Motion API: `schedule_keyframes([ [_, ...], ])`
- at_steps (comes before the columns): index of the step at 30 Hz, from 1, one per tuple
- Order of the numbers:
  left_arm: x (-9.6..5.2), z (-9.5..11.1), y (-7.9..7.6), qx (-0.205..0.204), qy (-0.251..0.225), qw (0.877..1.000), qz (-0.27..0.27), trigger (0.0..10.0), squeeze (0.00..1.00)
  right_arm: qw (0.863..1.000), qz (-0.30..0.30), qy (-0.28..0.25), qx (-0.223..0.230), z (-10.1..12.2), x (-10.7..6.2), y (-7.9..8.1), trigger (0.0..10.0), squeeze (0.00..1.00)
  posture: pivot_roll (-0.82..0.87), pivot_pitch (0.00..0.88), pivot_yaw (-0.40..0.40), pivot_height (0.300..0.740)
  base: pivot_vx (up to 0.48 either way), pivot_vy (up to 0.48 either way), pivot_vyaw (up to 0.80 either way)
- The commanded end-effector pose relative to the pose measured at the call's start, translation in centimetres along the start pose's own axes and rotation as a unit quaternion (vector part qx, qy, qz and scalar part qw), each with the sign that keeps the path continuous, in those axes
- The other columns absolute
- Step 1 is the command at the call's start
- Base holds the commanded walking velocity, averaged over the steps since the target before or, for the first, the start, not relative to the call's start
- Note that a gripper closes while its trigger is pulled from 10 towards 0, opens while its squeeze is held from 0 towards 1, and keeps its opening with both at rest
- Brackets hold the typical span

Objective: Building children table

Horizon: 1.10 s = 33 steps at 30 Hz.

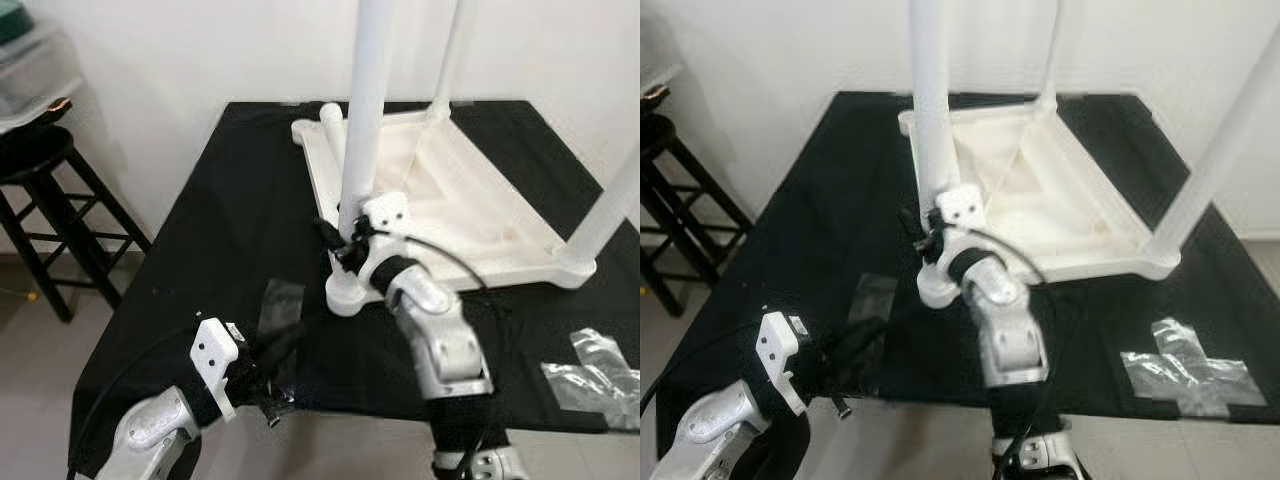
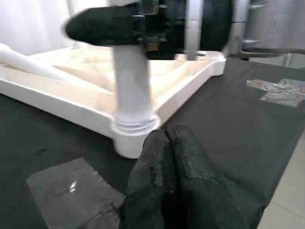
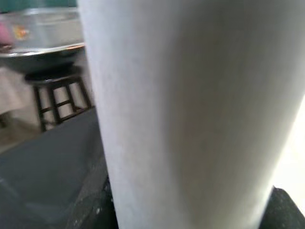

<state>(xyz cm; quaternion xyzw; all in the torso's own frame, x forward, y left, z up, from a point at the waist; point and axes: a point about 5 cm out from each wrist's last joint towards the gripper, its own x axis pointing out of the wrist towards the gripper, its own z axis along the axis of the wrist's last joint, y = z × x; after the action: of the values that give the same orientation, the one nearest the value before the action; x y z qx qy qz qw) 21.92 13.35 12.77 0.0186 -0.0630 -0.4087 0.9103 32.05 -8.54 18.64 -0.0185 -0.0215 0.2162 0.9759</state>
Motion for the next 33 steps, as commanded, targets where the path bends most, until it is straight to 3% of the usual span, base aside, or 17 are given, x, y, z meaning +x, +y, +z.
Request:
schedule_keyframes([
  [1, -0.3, -0.2, 0.1, 0.003, 0.007, 1.000, -0.004, 0.0, 0.00, 0.997, -0.016, 0.070, -0.002, -2.7, -0.4, -0.4, 0.0, 0.00, 0.03, 0.089, 0.003, 0.740, 0.000, 0.000, 0.00],
  [6, -0.3, -0.2, 0.1, 0.004, 0.008, 1.000, -0.006, 0.0, 0.00, 0.998, -0.014, 0.067, -0.014, -2.5, -0.1, -0.3, 0.0, 0.00, 0.02, 0.091, 0.007, 0.740, 0.000, 0.000, 0.00],
  [7, -0.3, -0.2, 0.1, 0.004, 0.005, 1.000, 0.001, 0.0, 0.00, 0.998, 0.000, 0.062, -0.017, -2.1, 0.1, 0.4, 1.7, 0.00, 0.02, 0.092, 0.007, 0.740, 0.000, 0.000, 0.00],
  [9, -0.3, -0.2, 0.1, 0.004, 0.005, 1.000, 0.001, 0.0, 0.00, 0.998, 0.000, 0.062, -0.017, -2.1, 0.1, 0.4, 1.7, 0.00, 0.02, 0.092, 0.007, 0.740, 0.000, 0.000, 0.00],
  [10, -0.2, -0.1, 0.1, 0.003, 0.004, 1.000, 0.003, 0.0, 0.00, 0.998, 0.006, 0.065, -0.017, -1.6, 0.2, 0.9, 10.0, 0.00, 0.02, 0.093, 0.012, 0.740, 0.000, 0.000, 0.00],
  [11, -0.2, -0.1, 0.1, 0.003, 0.004, 1.000, 0.002, 0.0, 0.00, 0.998, 0.012, 0.063, -0.016, -1.3, 0.3, 1.0, 10.0, 0.24, 0.02, 0.093, 0.012, 0.740, 0.000, 0.000, 0.00],
  [13, -0.2, -0.1, 0.1, 0.003, 0.004, 1.000, 0.002, 0.0, 0.00, 0.998, 0.012, 0.063, -0.016, -1.3, 0.3, 1.0, 10.0, 0.24, 0.02, 0.093, 0.012, 0.740, 0.000, 0.000, 0.00],
  [14, -0.2, -0.1, 0.1, 0.003, 0.004, 1.000, 0.000, 0.0, 0.00, 0.998, 0.025, 0.057, -0.011, -1.0, 0.5, 1.1, 10.0, 1.00, 0.02, 0.093, 0.012, 0.740, 0.000, 0.000, 0.00],
  [20, 0.0, -0.1, 0.0, 0.002, 0.003, 1.000, -0.003, 0.0, 0.00, 0.988, 0.150, 0.014, -0.019, 1.2, 1.7, 1.2, 10.0, 1.00, 0.02, 0.097, 0.016, 0.740, 0.000, 0.000, 0.00],
  [21, 0.0, 0.0, 0.0, 0.002, 0.002, 1.000, -0.003, 0.0, 0.00, 0.980, 0.198, 0.008, -0.034, 1.5, 1.7, 1.3, 10.0, 0.78, 0.02, 0.098, 0.015, 0.740, 0.000, 0.000, 0.00],
  [22, 0.0, 0.0, 0.0, 0.002, 0.002, 1.000, -0.003, 0.0, 0.00, 0.980, 0.198, 0.008, -0.034, 1.5, 1.7, 1.3, 10.0, 0.78, 0.02, 0.098, 0.015, 0.740, 0.000, 0.000, 0.00],
  [23, 0.0, 0.0, 0.0, 0.002, 0.002, 1.000, -0.002, 0.0, 0.00, 0.968, 0.246, 0.011, -0.054, 1.5, 1.8, 1.1, 10.0, 0.00, 0.02, 0.098, 0.015, 0.740, 0.000, 0.000, 0.00],
  [25, 0.0, 0.0, 0.0, 0.002, 0.002, 1.000, -0.002, 0.0, 0.00, 0.968, 0.246, 0.011, -0.054, 1.5, 1.8, 1.1, 10.0, 0.00, 0.02, 0.098, 0.015, 0.740, 0.000, 0.000, 0.00],
  [27, 0.0, 0.0, 0.0, 0.003, 0.001, 1.000, -0.002, 0.0, 0.00, 0.937, 0.341, 0.016, -0.077, 1.4, 1.8, 0.7, 10.0, 0.00, 0.03, 0.101, 0.018, 0.740, 0.000, 0.000, 0.00],
  [31, 0.1, 0.0, 0.0, 0.003, 0.001, 1.000, -0.002, 0.0, 0.00, 0.916, 0.394, 0.024, -0.068, 1.2, 2.0, 0.0, 10.0, 0.00, 0.03, 0.102, 0.018, 0.740, 0.000, 0.000, 0.00],
  [32, 0.1, 0.0, 0.0, 0.003, 0.001, 1.000, -0.002, 0.0, 0.00, 0.912, 0.405, 0.028, -0.060, 1.2, 2.1, -0.3, 6.7, 0.00, 0.03, 0.102, 0.018, 0.740, 0.000, 0.000, 0.00],
  [33, 0.1, 0.0, 0.0, 0.003, 0.001, 1.000, -0.002, 0.0, 0.00, 0.912, 0.405, 0.028, -0.060, 1.2, 2.1, -0.3, 6.7, 0.00, 0.03, 0.102, 0.018, 0.740, 0.000, 0.000, 0.00],
])
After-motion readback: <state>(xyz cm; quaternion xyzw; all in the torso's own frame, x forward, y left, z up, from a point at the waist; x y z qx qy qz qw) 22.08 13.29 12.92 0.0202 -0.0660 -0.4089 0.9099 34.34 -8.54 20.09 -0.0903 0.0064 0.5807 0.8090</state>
